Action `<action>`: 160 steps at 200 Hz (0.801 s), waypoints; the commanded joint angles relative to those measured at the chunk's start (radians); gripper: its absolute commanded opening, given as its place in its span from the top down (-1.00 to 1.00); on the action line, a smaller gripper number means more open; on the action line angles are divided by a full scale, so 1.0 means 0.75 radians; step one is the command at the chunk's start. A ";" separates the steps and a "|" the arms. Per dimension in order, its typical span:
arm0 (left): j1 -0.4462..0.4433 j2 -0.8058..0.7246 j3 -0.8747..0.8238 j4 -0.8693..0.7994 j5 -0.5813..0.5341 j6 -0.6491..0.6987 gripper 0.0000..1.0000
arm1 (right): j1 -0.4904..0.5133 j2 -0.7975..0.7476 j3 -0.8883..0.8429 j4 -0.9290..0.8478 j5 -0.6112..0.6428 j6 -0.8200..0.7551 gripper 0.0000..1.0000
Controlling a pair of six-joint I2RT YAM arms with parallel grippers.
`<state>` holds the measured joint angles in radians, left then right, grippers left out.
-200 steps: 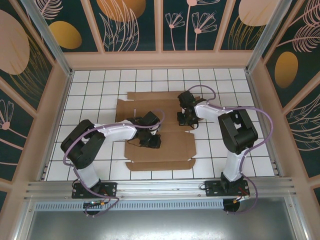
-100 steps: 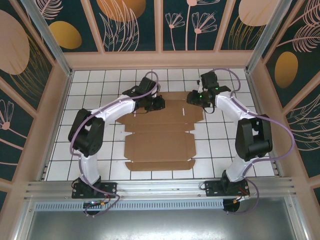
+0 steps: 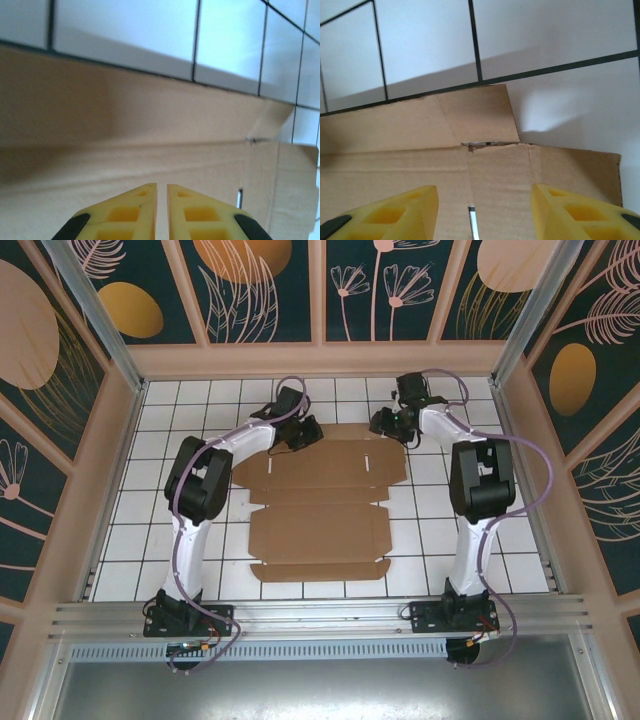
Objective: Fold the paper box
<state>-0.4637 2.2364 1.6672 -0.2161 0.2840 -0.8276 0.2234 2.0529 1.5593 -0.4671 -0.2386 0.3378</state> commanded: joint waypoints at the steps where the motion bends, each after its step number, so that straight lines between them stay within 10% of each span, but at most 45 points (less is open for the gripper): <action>1: 0.006 0.067 0.072 0.073 0.059 -0.057 0.71 | 0.006 0.051 0.078 -0.035 -0.022 0.028 -0.05; 160: 0.017 0.301 0.228 -0.119 0.039 -0.059 0.76 | -0.001 0.345 0.350 -0.116 -0.004 0.021 -0.32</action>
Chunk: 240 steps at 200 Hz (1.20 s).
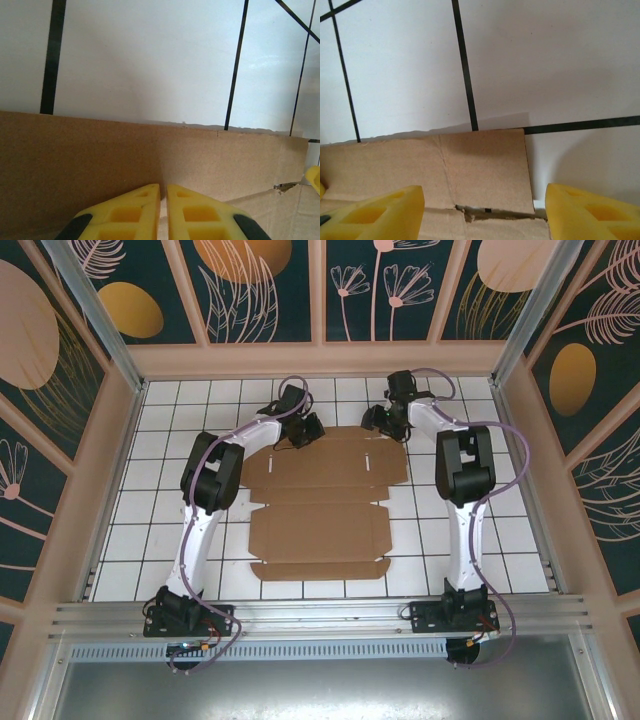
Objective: Fold the paper box
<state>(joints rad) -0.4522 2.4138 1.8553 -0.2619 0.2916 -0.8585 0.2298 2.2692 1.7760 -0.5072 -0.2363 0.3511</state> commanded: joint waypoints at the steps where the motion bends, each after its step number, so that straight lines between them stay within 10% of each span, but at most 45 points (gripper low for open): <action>1: 0.001 0.064 -0.024 -0.057 0.030 -0.019 0.76 | -0.010 0.057 0.061 -0.063 -0.007 0.003 -0.32; 240: 0.000 0.022 -0.130 0.016 0.071 -0.024 0.85 | 0.101 0.009 0.075 0.022 -0.240 -0.008 -0.09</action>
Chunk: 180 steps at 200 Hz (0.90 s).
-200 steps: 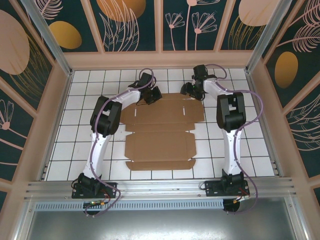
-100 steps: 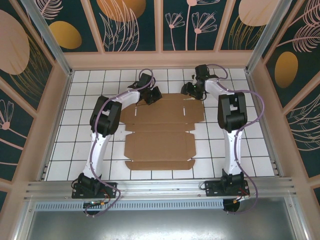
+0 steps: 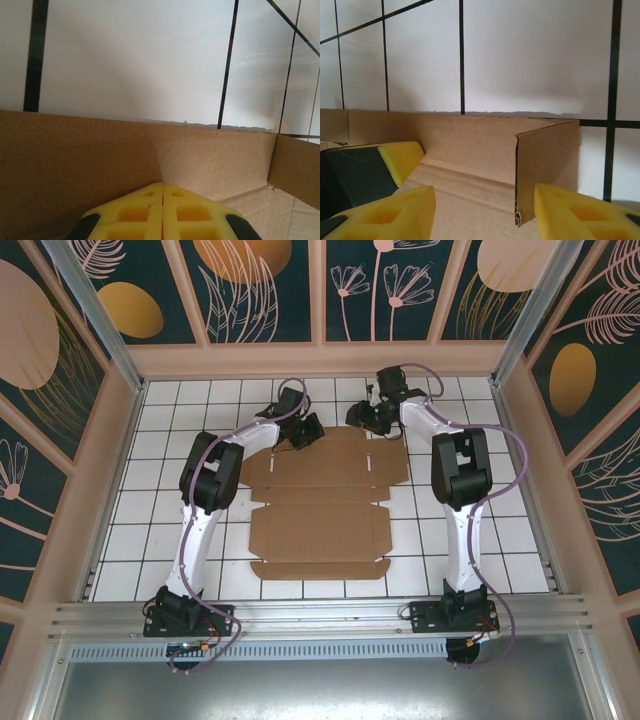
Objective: Fold the paper box
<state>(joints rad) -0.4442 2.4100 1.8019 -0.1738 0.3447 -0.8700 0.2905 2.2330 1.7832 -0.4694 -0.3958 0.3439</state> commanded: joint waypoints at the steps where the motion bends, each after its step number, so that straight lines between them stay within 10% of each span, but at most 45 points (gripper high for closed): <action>1: -0.011 0.027 -0.059 -0.103 0.001 -0.008 0.85 | 0.021 0.060 0.068 -0.031 -0.027 0.002 -0.09; 95: -0.011 -0.141 0.060 -0.039 0.071 -0.115 0.68 | -0.088 -0.166 0.055 -0.146 0.154 -0.046 -0.17; 180: -0.011 -0.470 -0.291 -0.034 0.123 0.014 0.60 | -0.312 -0.601 -0.611 0.151 0.002 -0.005 -0.28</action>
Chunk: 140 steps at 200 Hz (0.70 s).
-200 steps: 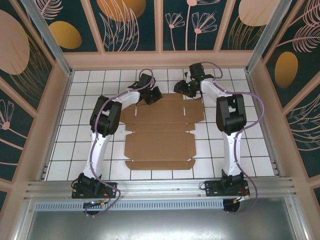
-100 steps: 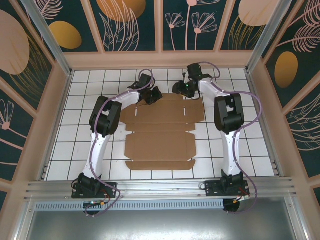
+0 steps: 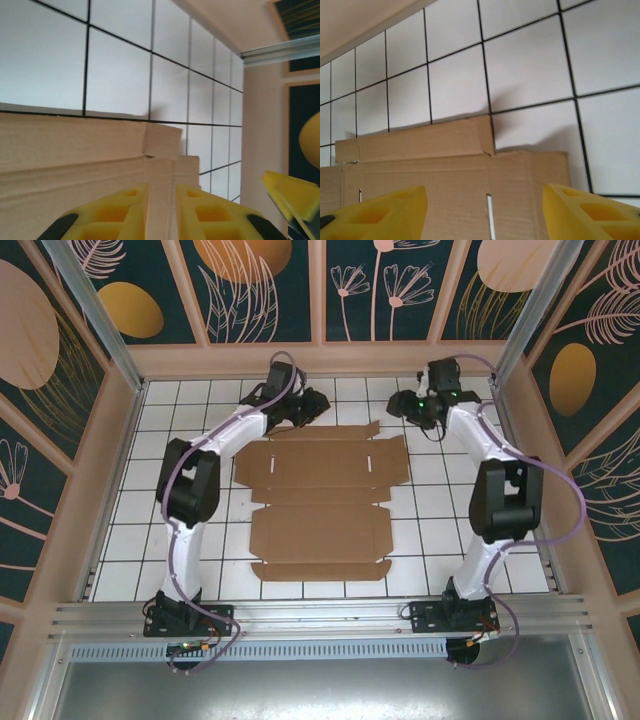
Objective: Fold the paper box
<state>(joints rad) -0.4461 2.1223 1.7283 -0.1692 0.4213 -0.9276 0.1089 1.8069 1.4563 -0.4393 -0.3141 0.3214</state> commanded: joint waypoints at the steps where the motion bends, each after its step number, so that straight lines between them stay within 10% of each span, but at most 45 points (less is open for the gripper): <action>1: -0.009 -0.090 -0.202 -0.039 0.020 0.094 0.60 | -0.072 -0.035 -0.182 0.118 -0.117 0.025 -0.28; 140: -0.009 -0.153 -0.863 0.300 0.054 0.049 0.82 | -0.131 0.104 -0.472 0.201 -0.370 -0.034 -0.29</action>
<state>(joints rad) -0.4469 1.9980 1.1221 0.0013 0.4576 -0.8726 -0.0017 1.8633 1.1252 -0.2913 -0.5560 0.3202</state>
